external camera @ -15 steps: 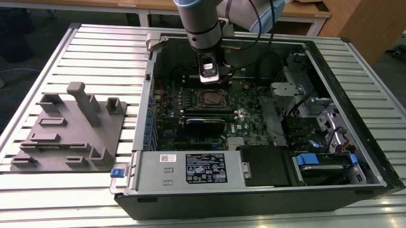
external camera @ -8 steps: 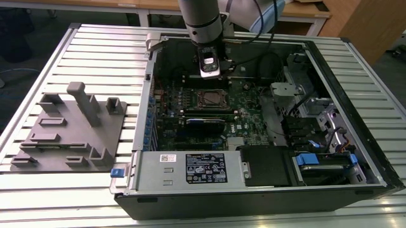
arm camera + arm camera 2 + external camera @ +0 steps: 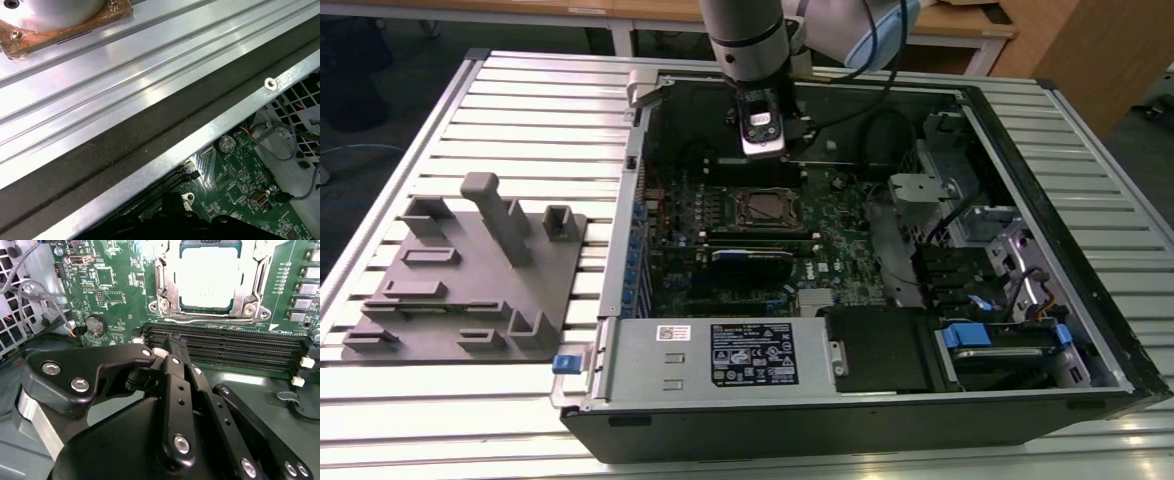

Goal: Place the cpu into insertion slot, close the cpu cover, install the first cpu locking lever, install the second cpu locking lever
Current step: 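Install the first cpu locking lever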

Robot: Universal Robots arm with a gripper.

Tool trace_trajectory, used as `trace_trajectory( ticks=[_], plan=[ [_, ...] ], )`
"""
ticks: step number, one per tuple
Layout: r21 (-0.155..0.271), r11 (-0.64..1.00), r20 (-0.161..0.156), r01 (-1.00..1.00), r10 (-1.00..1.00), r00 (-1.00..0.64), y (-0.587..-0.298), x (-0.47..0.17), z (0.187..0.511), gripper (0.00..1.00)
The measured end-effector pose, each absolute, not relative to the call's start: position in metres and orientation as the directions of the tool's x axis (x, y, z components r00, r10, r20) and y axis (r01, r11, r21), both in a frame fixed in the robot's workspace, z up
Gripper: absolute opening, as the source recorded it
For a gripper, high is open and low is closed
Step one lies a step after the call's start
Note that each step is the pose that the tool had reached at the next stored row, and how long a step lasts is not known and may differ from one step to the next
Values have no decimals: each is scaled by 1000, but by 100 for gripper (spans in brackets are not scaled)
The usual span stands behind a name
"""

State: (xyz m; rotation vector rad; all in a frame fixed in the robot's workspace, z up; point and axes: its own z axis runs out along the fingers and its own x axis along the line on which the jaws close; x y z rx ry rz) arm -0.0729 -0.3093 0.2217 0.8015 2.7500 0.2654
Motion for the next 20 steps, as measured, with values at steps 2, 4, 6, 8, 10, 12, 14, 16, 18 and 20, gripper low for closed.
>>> trace_trajectory(
  ticks=[2, 4, 6, 8, 10, 12, 14, 16, 18, 20],
  plan=[
    [246, 831, -200, 499, 548, -813, -309, -73, 222, 11],
    [243, 831, -196, 500, 547, -814, -309, -73, 222, 11],
    [231, 831, -180, 505, 547, -818, -309, -73, 222, 11],
    [216, 832, -160, 511, 547, -822, -309, -73, 221, 11],
    [197, 832, -134, 518, 546, -827, -309, -73, 221, 11],
    [184, 833, -118, 522, 546, -829, -309, -73, 220, 11],
    [184, 833, -118, 522, 546, -829, -309, -73, 220, 11],
    [184, 833, -118, 522, 546, -829, -309, -73, 220, 11],
    [183, 833, -118, 521, 545, -830, -309, -73, 220, 11],
    [183, 841, -118, 509, 533, -838, -309, -72, 220, 11]
  ],
)
